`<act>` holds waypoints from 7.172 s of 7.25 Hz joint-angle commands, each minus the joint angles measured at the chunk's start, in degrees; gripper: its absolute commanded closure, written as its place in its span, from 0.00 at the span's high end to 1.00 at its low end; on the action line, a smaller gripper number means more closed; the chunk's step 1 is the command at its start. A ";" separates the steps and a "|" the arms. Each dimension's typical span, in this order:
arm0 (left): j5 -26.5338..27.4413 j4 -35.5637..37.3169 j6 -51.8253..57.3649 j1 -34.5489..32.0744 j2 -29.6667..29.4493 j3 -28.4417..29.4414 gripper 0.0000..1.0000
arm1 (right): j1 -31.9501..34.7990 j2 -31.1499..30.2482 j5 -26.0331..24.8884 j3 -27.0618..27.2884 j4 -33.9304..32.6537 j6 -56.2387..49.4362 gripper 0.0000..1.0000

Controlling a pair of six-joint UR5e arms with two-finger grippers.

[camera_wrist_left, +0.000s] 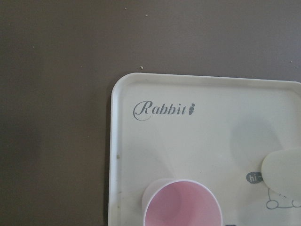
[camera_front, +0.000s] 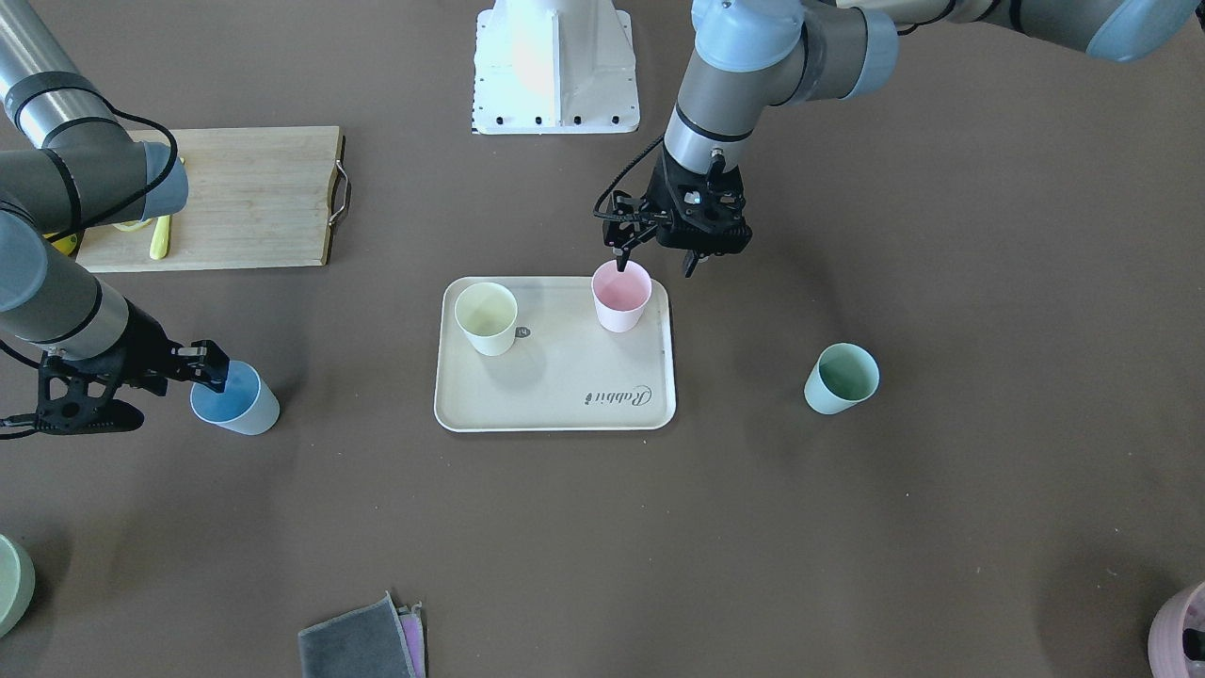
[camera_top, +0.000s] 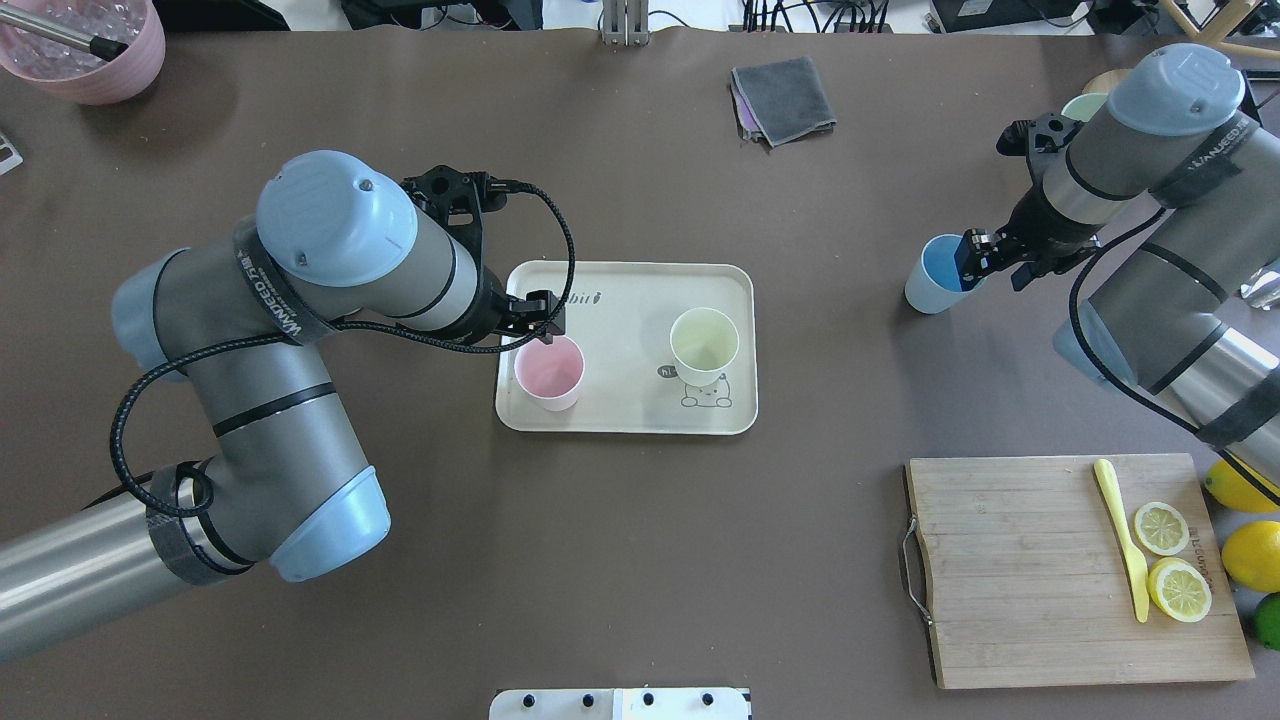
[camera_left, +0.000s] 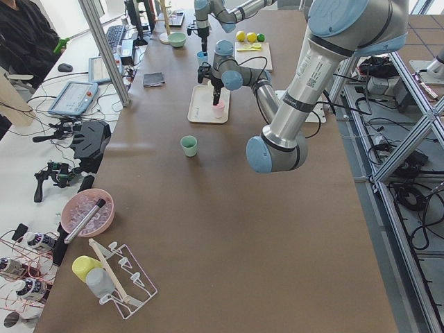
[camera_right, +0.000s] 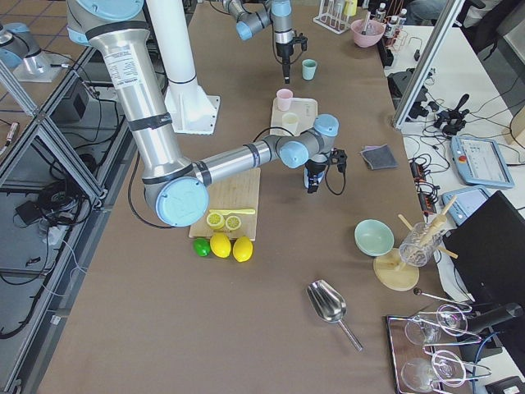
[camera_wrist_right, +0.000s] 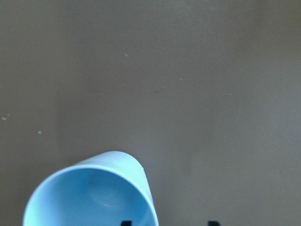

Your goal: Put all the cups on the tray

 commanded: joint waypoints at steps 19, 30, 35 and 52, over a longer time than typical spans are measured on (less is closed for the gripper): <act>-6.77 -9.21 38.50 -21.55 11.26 11.48 0.81 | -10.97 24.05 -2.70 -8.91 -1.54 21.70 0.00; -11.87 -17.23 29.80 -17.25 12.49 15.72 0.75 | -13.96 24.59 -4.72 -9.08 -1.98 24.44 0.00; -9.31 -20.31 29.53 -15.75 12.15 17.49 0.00 | -13.18 25.46 -4.29 -8.64 -2.06 25.23 1.00; -5.98 -11.25 12.30 -4.68 -9.48 25.21 0.38 | -1.04 14.39 1.34 -0.91 -8.57 11.87 1.00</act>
